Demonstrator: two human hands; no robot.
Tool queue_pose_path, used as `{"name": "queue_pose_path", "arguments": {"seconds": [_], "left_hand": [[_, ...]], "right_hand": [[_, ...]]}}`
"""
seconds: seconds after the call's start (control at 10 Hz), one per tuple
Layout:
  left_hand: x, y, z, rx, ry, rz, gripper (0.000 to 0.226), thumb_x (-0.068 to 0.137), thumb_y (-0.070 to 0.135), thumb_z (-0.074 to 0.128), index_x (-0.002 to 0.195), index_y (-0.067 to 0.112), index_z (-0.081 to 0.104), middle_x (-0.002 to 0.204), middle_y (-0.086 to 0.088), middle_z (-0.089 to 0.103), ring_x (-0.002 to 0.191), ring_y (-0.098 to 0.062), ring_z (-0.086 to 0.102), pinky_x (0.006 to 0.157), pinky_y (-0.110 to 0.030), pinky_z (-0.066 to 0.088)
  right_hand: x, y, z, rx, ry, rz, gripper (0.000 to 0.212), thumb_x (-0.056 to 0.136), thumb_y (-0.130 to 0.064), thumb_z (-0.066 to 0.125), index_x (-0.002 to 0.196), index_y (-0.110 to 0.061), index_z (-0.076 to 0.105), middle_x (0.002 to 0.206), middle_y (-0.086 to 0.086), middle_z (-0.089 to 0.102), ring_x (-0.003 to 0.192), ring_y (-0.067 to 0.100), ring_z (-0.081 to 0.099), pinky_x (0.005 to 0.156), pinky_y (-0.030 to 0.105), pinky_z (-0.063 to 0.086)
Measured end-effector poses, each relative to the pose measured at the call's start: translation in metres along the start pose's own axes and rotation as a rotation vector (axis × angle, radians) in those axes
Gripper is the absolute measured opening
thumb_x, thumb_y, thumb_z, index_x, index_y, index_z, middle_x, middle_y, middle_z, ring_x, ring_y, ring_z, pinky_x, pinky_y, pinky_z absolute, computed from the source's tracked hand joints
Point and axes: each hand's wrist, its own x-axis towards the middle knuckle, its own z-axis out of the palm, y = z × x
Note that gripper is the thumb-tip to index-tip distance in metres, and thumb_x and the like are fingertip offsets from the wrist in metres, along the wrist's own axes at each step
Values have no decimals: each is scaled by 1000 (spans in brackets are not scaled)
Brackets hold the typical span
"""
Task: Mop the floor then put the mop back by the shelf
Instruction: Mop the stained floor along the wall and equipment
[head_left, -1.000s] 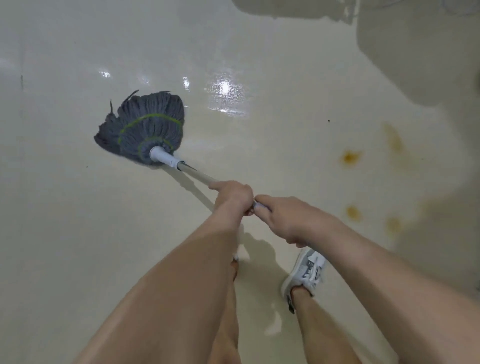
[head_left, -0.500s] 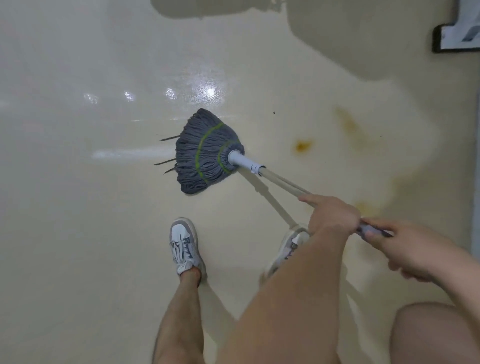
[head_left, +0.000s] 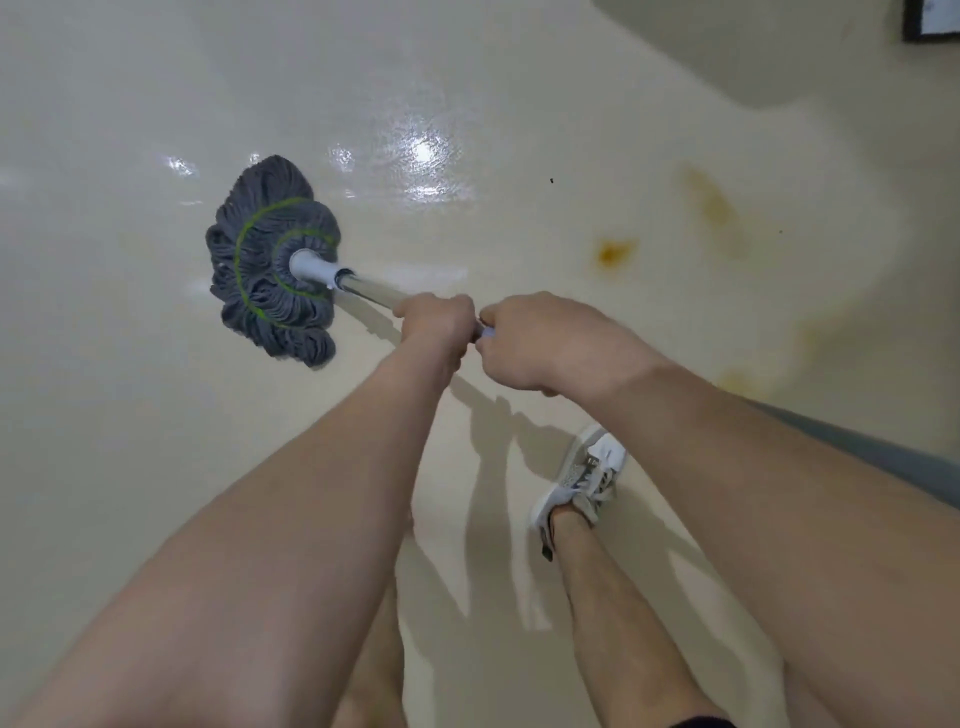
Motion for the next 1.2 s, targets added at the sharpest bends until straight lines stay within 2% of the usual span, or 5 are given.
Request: {"name": "queue_pose_path", "arguments": {"seconds": [0.1, 0.3, 0.8, 1.0, 1.2], "left_hand": [[-10, -21, 2, 202, -9, 0, 58, 89, 13, 48, 142, -7, 38, 133, -25, 56, 103, -38, 62, 63, -29, 44], [-91, -14, 104, 701, -133, 119, 43, 98, 6, 39, 141, 3, 46, 143, -24, 49, 134, -45, 42, 103, -66, 33], [-220, 63, 335, 403, -499, 125, 43, 97, 3, 33, 138, -10, 40, 142, -38, 38, 129, -51, 41, 103, -49, 37], [-153, 98, 292, 228, -305, 217, 56, 87, 19, 51, 135, -10, 45, 129, -28, 58, 110, -42, 61, 55, -24, 37], [-85, 140, 227, 470, -247, 311, 25, 91, 22, 45, 75, 3, 52, 46, -7, 43, 45, -22, 33, 46, -21, 25]], "right_hand": [[-6, 8, 18, 122, -121, 24, 22, 94, -28, 40, 93, -20, 61, 72, 6, 61, 48, 22, 54, 49, 23, 43], [-64, 107, 17, 174, -200, 137, 23, 99, -37, 37, 106, -30, 57, 66, 2, 52, 48, 22, 50, 45, 23, 39], [-172, 342, -11, 485, 78, 500, 21, 98, -39, 39, 99, -32, 59, 60, 6, 52, 37, 21, 46, 42, 21, 36], [-107, 293, -52, 200, 164, 345, 20, 93, -33, 40, 95, -25, 58, 76, -1, 56, 48, 16, 45, 47, 24, 30], [-31, 235, -98, 237, 14, 249, 18, 97, -20, 41, 87, -10, 53, 69, 9, 58, 51, 25, 56, 50, 27, 44]]}}
